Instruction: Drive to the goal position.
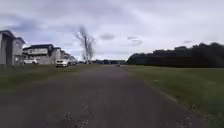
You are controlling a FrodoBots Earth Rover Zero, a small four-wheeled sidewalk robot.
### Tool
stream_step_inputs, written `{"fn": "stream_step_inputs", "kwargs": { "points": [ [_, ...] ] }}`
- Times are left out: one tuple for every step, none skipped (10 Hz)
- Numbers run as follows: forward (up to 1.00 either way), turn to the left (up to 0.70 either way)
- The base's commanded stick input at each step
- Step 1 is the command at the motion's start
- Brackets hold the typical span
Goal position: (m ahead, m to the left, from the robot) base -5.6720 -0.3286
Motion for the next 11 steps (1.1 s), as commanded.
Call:
{"fn": "stream_step_inputs", "kwargs": {
  "points": [
    [1.00,0.00],
    [1.00,0.00],
    [1.00,0.00],
    [1.00,0.00],
    [1.00,0.00],
    [1.00,0.00],
    [1.00,0.00],
    [1.00,0.00],
    [1.00,0.00],
    [1.00,0.00],
    [1.00,0.00]
  ]
}}
